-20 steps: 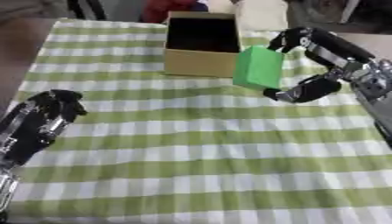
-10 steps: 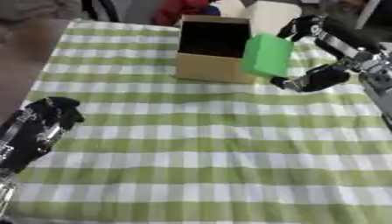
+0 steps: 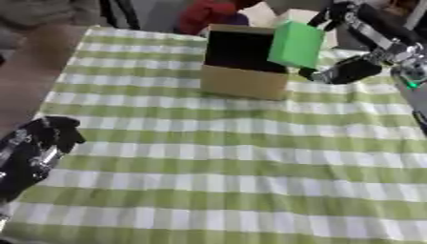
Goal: Pick up objects on the table and place them in the box.
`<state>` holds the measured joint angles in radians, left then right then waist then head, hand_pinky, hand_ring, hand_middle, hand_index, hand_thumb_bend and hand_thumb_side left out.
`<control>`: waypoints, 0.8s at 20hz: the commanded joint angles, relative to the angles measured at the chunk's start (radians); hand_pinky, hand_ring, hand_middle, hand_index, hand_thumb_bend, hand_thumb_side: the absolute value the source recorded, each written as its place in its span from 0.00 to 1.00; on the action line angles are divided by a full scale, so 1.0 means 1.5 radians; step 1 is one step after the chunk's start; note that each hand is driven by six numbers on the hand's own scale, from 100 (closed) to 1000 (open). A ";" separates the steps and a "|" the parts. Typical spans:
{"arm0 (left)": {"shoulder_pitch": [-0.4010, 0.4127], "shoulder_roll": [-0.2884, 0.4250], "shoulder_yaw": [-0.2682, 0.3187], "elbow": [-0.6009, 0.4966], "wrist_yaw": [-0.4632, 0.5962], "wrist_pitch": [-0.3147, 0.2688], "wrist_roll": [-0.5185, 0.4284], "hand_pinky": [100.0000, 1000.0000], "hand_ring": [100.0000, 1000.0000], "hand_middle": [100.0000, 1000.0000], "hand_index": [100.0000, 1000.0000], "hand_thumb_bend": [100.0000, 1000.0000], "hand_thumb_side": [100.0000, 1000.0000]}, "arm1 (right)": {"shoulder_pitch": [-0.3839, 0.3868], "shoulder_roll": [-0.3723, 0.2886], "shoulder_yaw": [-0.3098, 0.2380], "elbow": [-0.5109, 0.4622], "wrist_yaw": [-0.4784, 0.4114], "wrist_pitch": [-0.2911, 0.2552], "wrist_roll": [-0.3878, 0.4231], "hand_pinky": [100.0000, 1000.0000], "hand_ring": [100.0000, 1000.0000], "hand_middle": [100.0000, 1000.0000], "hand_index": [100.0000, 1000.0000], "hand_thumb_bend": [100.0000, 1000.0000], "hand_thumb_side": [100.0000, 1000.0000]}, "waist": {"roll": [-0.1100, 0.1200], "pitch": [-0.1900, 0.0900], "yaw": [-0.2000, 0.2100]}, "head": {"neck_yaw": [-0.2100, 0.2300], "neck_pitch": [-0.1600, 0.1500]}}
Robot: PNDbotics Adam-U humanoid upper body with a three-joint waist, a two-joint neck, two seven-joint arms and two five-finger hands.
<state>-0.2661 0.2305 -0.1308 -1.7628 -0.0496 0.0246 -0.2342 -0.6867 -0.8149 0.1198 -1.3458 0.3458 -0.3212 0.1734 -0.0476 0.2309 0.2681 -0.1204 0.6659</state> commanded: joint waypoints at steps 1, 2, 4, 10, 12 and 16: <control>-0.011 0.012 0.003 -0.012 -0.001 -0.003 -0.002 0.92 0.58 0.49 0.69 0.29 0.45 | -0.025 -0.017 -0.018 0.029 0.022 -0.009 -0.013 0.72 0.83 0.64 0.60 0.42 0.03 | -0.002 -0.008 0.007 | -0.009 -0.013; -0.012 0.012 0.002 -0.012 -0.001 -0.003 -0.003 0.92 0.58 0.49 0.69 0.29 0.45 | -0.030 -0.016 -0.021 0.040 0.028 -0.012 -0.016 0.73 0.83 0.64 0.60 0.42 0.03 | -0.003 -0.007 0.011 | -0.011 -0.015; -0.014 0.011 0.001 -0.011 -0.002 -0.003 -0.004 0.92 0.58 0.49 0.69 0.29 0.45 | -0.040 -0.014 -0.026 0.064 0.037 -0.018 -0.020 0.73 0.83 0.64 0.60 0.42 0.04 | -0.005 -0.005 0.019 | -0.014 -0.019; -0.024 0.010 -0.004 -0.010 -0.002 -0.003 -0.011 0.92 0.58 0.49 0.69 0.29 0.45 | -0.070 -0.003 -0.046 0.151 0.076 -0.033 -0.035 0.73 0.83 0.64 0.61 0.42 0.05 | -0.016 0.003 0.050 | -0.024 -0.031; -0.027 0.010 -0.005 -0.010 -0.002 -0.004 -0.013 0.92 0.58 0.49 0.69 0.30 0.45 | -0.077 0.000 -0.053 0.180 0.087 -0.037 -0.042 0.73 0.84 0.64 0.61 0.41 0.06 | -0.018 0.005 0.059 | -0.027 -0.035; -0.030 0.010 -0.006 -0.011 -0.001 -0.004 -0.014 0.92 0.58 0.49 0.69 0.30 0.45 | -0.090 0.008 -0.063 0.231 0.102 -0.041 -0.052 0.73 0.84 0.64 0.62 0.39 0.07 | -0.019 0.010 0.073 | -0.030 -0.039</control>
<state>-0.2988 0.2300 -0.1383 -1.7627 -0.0513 0.0200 -0.2521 -0.8009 -0.7796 0.0427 -1.0138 0.4868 -0.3812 0.1038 -0.0810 0.2626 0.3799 -0.1616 0.6220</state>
